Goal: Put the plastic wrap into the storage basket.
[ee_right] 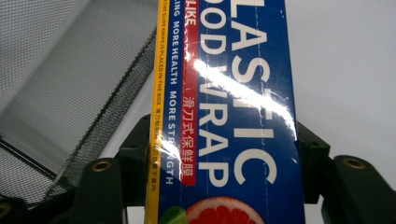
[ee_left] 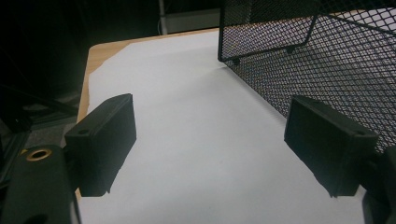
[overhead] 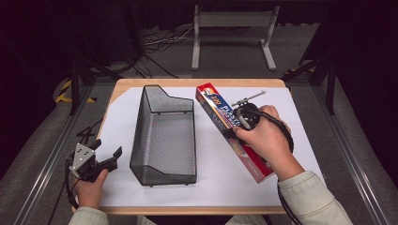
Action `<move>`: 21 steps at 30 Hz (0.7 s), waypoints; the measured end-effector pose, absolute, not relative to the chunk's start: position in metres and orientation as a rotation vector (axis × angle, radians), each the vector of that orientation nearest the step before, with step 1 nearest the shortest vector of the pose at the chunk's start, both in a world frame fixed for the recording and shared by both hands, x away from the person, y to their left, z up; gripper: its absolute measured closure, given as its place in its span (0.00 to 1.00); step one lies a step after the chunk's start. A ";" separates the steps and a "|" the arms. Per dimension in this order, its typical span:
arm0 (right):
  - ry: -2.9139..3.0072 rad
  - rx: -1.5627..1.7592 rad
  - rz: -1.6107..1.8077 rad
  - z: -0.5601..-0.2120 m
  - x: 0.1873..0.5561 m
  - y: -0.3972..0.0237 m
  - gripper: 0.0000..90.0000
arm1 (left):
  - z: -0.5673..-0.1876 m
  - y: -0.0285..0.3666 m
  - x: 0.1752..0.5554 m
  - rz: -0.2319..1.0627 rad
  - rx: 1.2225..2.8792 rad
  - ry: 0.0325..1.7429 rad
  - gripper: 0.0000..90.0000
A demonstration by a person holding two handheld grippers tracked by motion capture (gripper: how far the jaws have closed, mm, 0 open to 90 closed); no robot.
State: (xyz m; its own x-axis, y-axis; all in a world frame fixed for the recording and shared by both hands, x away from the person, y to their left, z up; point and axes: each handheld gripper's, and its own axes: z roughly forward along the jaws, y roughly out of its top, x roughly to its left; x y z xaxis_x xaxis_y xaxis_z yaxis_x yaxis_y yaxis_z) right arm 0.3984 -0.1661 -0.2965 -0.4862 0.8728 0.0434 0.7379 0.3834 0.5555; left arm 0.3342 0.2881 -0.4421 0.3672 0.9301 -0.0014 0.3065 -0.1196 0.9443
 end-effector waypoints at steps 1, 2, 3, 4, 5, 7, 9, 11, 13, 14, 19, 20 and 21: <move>2.395 1.424 0.764 -0.296 0.397 -0.159 0.44 | -0.442 0.289 0.334 0.796 1.647 1.117 0.19; 2.395 1.424 0.764 -0.296 0.397 -0.159 0.44 | -0.442 0.289 0.334 0.796 1.647 1.117 0.19; 2.400 1.423 0.766 -0.296 0.397 -0.155 0.44 | -0.442 0.288 0.334 0.796 1.644 1.121 0.19; 2.403 1.422 0.770 -0.296 0.397 -0.152 0.44 | -0.442 0.289 0.334 0.797 1.643 1.120 0.19; 2.402 1.425 0.772 -0.296 0.396 -0.148 0.44 | -0.442 0.289 0.334 0.797 1.643 1.119 0.19; 2.400 1.423 0.781 -0.296 0.396 -0.144 0.44 | -0.442 0.289 0.334 0.795 1.639 1.120 0.19; 2.400 1.418 0.791 -0.296 0.395 -0.138 0.44 | -0.442 0.288 0.334 0.797 1.644 1.120 0.19; 2.402 1.419 0.795 -0.296 0.395 -0.136 0.44 | -0.442 0.288 0.334 0.797 1.642 1.120 0.19; 2.406 1.416 0.798 -0.295 0.395 -0.126 0.44 | -0.442 0.289 0.334 0.799 1.644 1.120 0.19; 2.408 1.413 0.802 -0.295 0.394 -0.124 0.44 | -0.442 0.289 0.334 0.799 1.645 1.121 0.19; 2.417 1.406 0.828 -0.293 0.394 -0.111 0.44 | -0.442 0.290 0.332 0.800 1.644 1.117 0.19; 2.417 1.406 0.828 -0.293 0.394 -0.111 0.44 | -0.442 0.290 0.332 0.800 1.644 1.117 0.19; 2.419 1.404 0.830 -0.292 0.395 -0.106 0.44 | -0.441 0.289 0.331 0.800 1.642 1.118 0.19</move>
State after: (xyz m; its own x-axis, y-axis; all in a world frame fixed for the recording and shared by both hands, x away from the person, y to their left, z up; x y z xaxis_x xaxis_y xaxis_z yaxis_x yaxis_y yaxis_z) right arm 0.3946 -0.1061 -0.2925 -0.5174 0.8514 0.0860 0.7249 0.3827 0.5728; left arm 0.3307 0.2891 -0.4410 0.3657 0.9307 0.0020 0.3020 -0.1206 0.9456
